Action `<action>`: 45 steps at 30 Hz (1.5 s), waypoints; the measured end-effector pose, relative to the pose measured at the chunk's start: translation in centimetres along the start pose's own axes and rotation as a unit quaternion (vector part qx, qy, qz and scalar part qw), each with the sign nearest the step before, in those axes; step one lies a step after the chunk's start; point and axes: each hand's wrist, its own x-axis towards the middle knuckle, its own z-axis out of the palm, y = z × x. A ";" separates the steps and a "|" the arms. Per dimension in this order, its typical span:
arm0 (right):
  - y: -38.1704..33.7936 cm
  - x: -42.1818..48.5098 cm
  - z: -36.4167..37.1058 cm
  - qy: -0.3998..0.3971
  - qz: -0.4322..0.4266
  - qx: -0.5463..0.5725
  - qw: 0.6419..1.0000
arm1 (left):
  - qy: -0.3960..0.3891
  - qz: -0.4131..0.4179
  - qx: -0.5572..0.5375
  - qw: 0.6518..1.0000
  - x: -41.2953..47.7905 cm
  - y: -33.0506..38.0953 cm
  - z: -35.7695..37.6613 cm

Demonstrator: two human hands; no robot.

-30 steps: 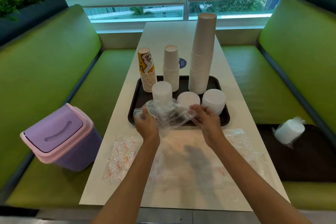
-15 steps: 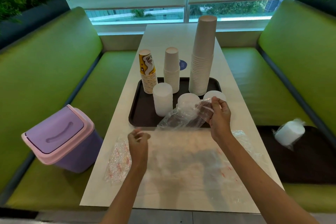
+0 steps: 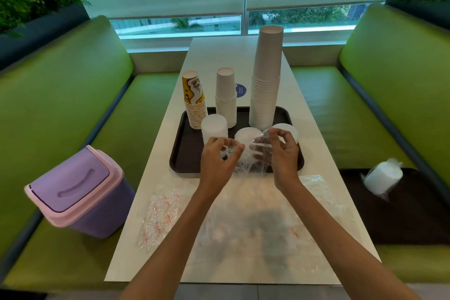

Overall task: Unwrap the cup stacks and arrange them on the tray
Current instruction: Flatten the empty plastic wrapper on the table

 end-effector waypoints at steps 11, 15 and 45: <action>0.6 0.3 -1.6 0.056 -0.025 -0.030 0.998 | 0.145 -0.151 -0.233 0.949 2.6 1.0 -0.1; 0.9 0.4 -1.9 0.070 -0.043 -0.043 0.996 | 0.178 -0.121 -0.198 0.956 2.7 0.8 0.7; 0.7 1.5 -2.3 -0.156 -0.112 -0.200 0.961 | 0.076 0.076 0.017 0.994 0.7 0.0 -1.2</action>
